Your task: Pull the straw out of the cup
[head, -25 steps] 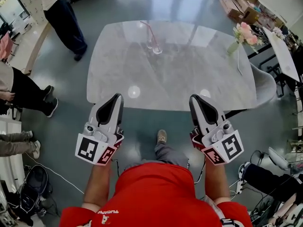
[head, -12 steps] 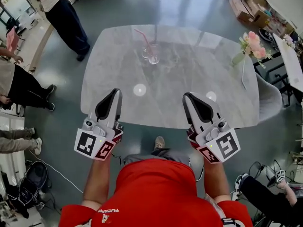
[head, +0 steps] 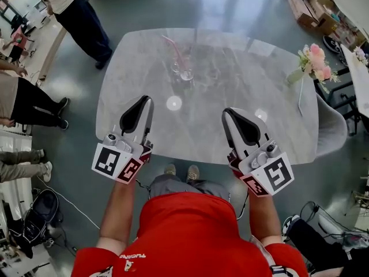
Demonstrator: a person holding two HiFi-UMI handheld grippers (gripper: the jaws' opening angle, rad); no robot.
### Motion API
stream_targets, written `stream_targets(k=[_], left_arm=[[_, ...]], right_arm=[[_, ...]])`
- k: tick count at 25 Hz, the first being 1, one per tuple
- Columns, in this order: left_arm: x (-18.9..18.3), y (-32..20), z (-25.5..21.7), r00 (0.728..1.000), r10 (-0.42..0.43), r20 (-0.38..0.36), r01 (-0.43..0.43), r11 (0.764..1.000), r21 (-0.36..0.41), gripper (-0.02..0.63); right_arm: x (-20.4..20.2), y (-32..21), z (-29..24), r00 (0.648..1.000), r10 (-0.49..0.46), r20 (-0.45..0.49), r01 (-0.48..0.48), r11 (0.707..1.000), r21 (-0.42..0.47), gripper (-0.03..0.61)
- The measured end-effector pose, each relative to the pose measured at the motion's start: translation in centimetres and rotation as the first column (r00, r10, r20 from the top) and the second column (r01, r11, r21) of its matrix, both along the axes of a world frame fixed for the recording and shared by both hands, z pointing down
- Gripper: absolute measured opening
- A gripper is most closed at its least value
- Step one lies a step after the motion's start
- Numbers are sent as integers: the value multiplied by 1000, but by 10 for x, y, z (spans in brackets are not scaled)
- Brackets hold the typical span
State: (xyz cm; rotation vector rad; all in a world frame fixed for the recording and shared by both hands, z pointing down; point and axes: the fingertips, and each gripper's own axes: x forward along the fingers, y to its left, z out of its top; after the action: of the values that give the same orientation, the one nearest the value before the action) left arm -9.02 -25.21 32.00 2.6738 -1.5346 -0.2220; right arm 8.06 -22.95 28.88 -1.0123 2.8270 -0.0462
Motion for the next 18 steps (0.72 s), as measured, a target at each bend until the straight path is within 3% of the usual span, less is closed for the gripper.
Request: stream_targets(k=[13, 18], left_arm=[[3, -68, 20, 997, 72, 30, -70, 997, -39, 9], [4, -93, 32, 993, 111, 47, -108, 992, -59, 42]], right_arm=[[-9, -39, 2, 998, 68, -16, -69, 998, -14, 0], [-11, -48, 3, 994, 107, -20, -108, 994, -19, 0]])
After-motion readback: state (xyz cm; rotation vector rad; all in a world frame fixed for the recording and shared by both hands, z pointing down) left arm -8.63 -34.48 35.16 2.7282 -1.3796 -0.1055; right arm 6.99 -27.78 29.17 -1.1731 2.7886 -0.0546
